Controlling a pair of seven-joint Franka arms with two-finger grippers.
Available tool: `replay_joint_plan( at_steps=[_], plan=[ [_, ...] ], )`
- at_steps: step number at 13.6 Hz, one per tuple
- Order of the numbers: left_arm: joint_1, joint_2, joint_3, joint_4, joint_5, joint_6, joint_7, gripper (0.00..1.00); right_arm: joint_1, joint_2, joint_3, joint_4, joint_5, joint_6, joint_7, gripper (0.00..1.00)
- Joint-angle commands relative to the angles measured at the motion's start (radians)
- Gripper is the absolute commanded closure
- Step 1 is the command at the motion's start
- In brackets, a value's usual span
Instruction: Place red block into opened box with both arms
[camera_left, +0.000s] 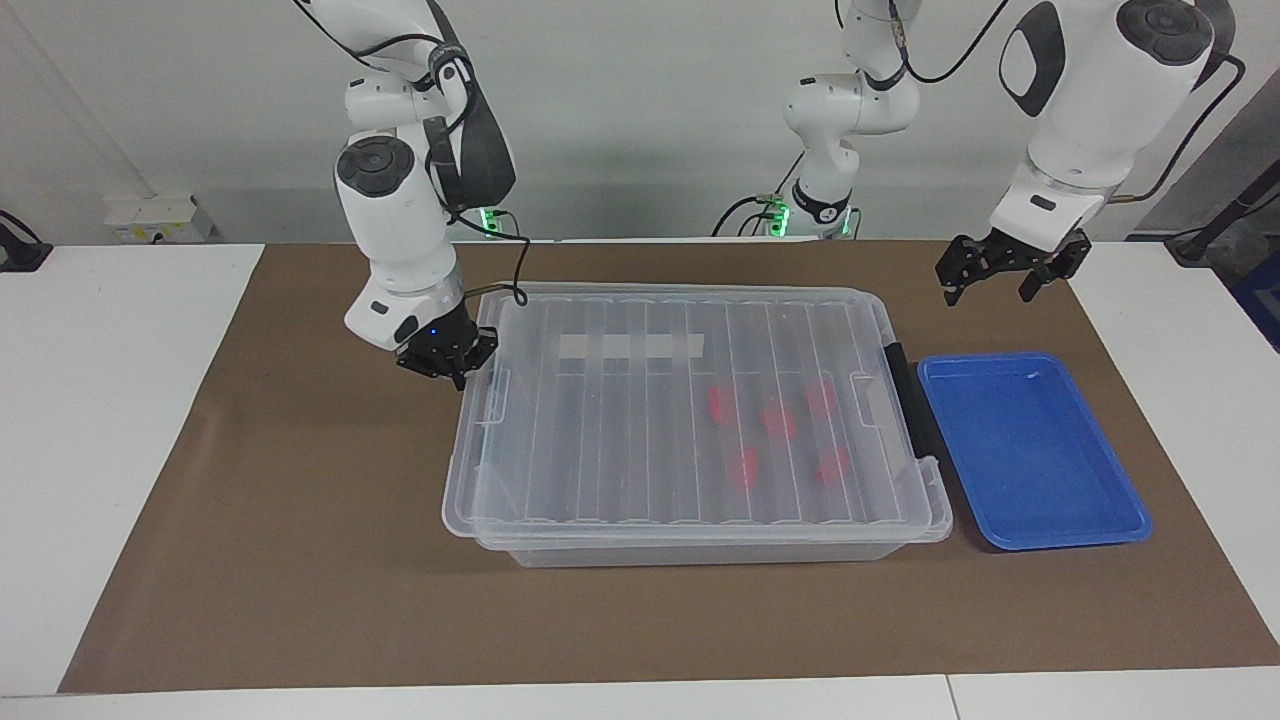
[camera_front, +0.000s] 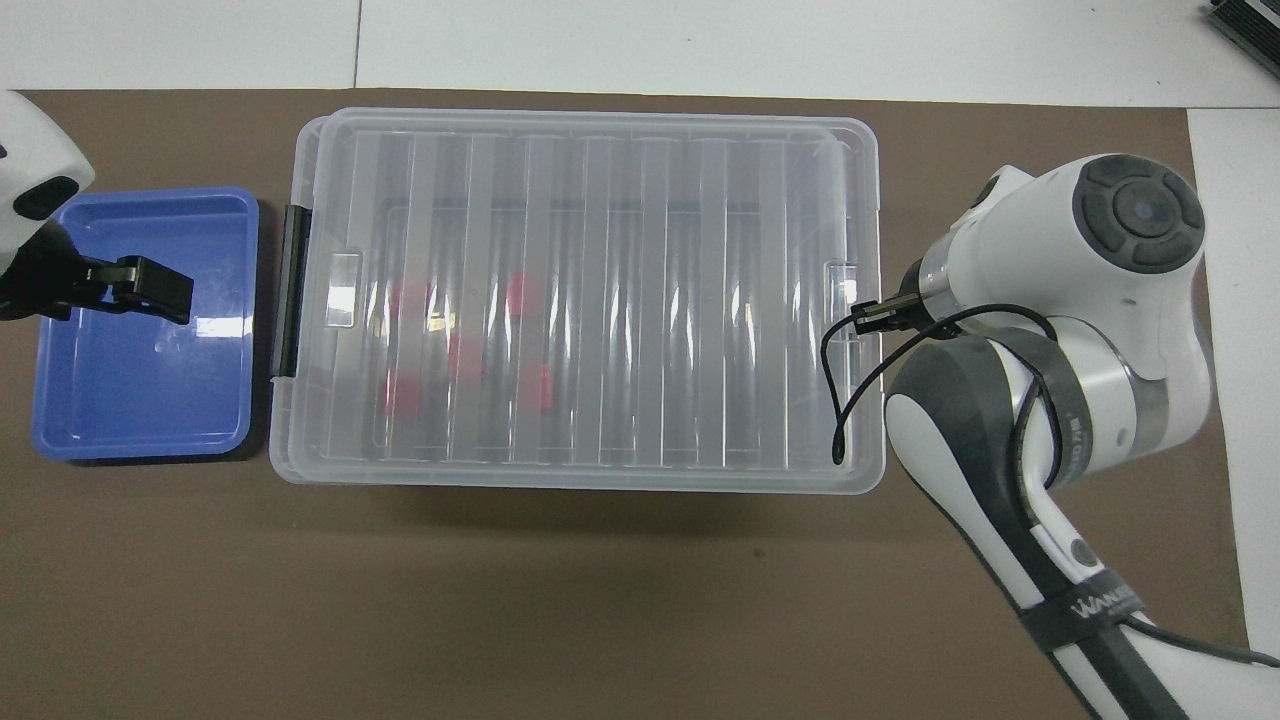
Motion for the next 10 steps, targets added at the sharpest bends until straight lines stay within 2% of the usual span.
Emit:
replay_joint_plan(
  at_steps=[1, 10],
  plan=[
    [0.013, -0.031, 0.020, -0.012, -0.025, -0.047, 0.012, 0.00, -0.002, -0.014, 0.002, -0.015, 0.025, 0.002, -0.064, 1.00],
    [0.005, -0.053, 0.011, -0.026, -0.025, -0.014, 0.003, 0.00, 0.013, -0.014, 0.003, -0.015, 0.042, 0.005, -0.070, 1.00]
  ],
)
